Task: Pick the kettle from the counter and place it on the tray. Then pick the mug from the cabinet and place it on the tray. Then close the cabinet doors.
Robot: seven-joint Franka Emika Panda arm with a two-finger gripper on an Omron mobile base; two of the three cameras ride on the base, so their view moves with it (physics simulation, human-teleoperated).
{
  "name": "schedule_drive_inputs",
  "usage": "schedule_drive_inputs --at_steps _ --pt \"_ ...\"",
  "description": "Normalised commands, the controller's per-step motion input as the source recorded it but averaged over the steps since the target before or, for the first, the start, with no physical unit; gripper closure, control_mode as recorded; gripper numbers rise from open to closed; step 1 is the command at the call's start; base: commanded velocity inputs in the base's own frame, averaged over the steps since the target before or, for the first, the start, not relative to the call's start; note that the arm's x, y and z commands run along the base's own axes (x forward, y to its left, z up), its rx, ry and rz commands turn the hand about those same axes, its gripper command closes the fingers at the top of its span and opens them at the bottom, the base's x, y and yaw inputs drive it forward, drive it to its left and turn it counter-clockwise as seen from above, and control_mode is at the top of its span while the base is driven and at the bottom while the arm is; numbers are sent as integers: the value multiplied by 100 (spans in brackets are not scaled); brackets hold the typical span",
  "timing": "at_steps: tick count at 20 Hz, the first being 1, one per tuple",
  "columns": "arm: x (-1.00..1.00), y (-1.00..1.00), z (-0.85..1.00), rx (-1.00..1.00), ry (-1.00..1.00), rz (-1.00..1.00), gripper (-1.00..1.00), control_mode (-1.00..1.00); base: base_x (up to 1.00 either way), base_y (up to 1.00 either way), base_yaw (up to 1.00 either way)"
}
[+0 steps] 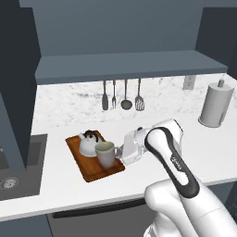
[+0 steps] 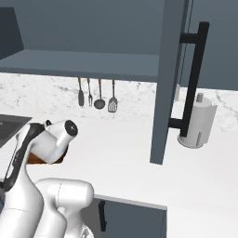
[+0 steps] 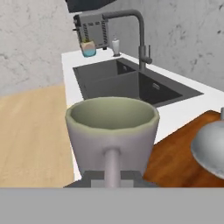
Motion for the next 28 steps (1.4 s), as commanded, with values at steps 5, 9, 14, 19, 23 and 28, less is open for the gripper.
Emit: schedule_drive_inputs --at_steps 5,9,14,19,23,28 --pt "83 8 -27 0 1 13 100 -100 0 0 0" --pt "73 8 -29 -5 3 14 100 -100 0 0 0" --pt "53 0 -29 -8 3 14 100 -100 0 0 0" --pt "24 5 -40 -9 0 8 100 -100 0 0 0" --pt "8 9 -39 -2 0 2 100 -100 0 0 0" --pt "10 18 -26 0 0 0 100 -100 0 0 0"
